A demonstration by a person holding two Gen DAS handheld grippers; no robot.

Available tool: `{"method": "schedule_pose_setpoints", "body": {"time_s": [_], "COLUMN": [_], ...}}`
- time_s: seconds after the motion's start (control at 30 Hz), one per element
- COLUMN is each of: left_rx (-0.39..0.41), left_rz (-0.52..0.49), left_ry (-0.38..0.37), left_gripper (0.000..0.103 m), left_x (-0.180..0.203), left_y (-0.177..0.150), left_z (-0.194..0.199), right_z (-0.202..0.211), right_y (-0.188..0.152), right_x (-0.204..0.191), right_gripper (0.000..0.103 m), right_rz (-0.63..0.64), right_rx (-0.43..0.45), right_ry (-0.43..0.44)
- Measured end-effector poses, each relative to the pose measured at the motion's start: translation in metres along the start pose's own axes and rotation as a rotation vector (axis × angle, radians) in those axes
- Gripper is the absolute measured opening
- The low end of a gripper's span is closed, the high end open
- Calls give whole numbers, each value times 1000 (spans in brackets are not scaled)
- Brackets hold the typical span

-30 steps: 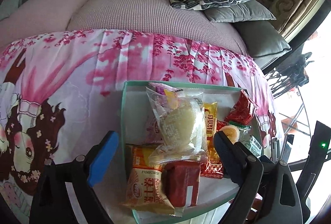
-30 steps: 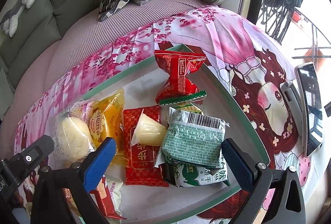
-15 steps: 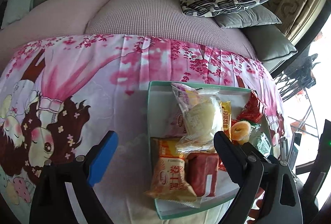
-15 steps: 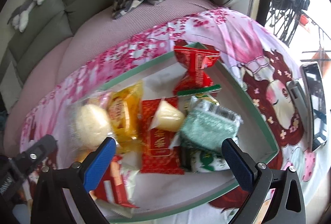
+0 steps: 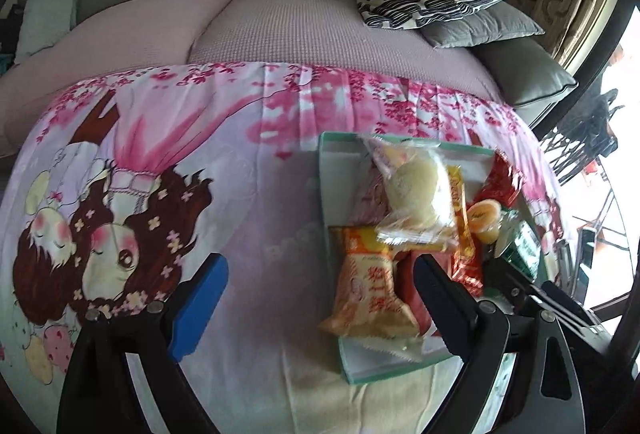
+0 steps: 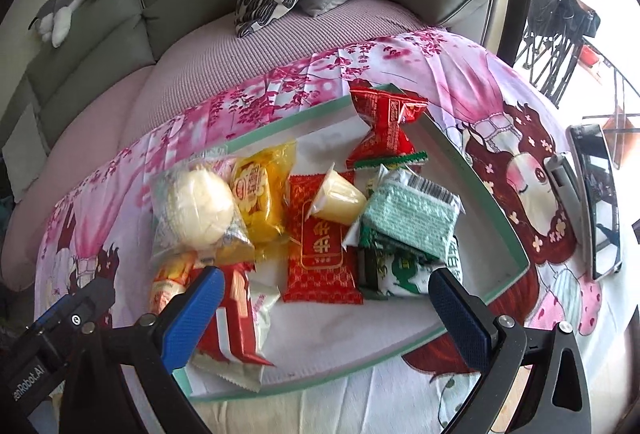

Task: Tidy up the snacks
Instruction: 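Withdraw both open tools away from the filled tray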

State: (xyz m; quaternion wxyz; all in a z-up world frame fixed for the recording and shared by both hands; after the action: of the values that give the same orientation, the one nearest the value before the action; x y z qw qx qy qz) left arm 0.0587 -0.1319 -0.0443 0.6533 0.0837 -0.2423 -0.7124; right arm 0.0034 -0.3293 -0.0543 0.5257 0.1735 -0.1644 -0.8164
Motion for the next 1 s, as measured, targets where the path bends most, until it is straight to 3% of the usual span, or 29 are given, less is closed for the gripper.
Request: {"method": "schedule_pose_setpoints", "body": {"time_s": [0.3, 1.0], "left_rx": [-2, -40], "left_rz": [-5, -2], "left_ry": [65, 140], "left_gripper": [94, 94], "left_x": [-16, -41], "left_y": [-27, -64], "left_z": [7, 12], "right_z": [15, 21], "right_y": [-23, -57], "right_x": [1, -12], "right_gripper": [103, 103], "right_rz": [23, 103], "right_rx": [11, -14], "right_ry": [1, 12]}}
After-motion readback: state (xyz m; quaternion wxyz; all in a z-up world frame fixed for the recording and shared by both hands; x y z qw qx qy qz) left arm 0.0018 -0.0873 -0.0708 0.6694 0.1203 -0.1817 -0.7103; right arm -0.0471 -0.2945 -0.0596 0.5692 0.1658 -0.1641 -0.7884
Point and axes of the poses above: each gripper's, at about its wrist camera, not at the fingertips, and z roughly against the way its jaws point, x to its right, y to its top, the point moved 7 cm from there along -z, roughly the way its jaws point, and after that the axes turned 4 degrees about z, right-handed, at the moved point
